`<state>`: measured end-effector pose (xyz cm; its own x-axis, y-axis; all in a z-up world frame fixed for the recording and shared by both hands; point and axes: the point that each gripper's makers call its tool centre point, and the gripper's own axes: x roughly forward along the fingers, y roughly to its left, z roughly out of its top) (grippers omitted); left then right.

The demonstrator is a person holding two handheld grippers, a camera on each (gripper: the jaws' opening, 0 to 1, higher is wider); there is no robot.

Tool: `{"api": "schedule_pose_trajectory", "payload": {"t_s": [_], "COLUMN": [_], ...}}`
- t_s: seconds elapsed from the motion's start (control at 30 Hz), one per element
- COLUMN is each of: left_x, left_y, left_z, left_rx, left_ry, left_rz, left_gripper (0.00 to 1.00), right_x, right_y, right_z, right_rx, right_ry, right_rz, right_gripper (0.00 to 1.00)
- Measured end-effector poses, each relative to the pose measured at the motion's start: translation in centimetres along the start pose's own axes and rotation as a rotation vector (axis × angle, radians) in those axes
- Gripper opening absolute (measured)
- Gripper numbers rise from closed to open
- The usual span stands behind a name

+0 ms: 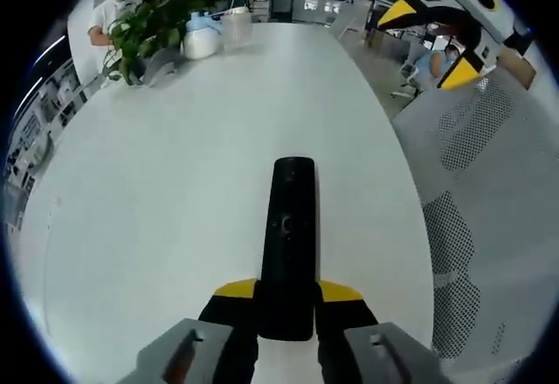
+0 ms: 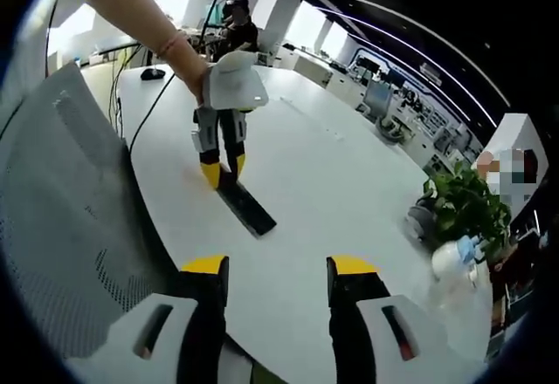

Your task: Press the specified remote control buttons in sequence, fully releasing each button before pressing the next.

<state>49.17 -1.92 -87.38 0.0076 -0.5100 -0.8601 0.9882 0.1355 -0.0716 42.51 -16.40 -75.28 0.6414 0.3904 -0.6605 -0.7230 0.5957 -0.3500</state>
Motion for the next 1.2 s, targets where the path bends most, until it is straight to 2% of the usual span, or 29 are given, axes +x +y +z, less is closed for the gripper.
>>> {"api": "schedule_pose_trajectory", "payload": {"t_s": [1.2], "left_x": [0.0], "left_y": [-3.7], "left_z": [-0.6], "left_rx": [0.021], "left_ry": [-0.026], "left_rz": [-0.014], "left_gripper": [0.24], "right_x": [0.3], "right_y": [0.5], "right_z": [-0.5], "right_rx": [-0.039], "right_ry": [0.037], "right_rz": [0.013], "right_gripper": [0.45]}}
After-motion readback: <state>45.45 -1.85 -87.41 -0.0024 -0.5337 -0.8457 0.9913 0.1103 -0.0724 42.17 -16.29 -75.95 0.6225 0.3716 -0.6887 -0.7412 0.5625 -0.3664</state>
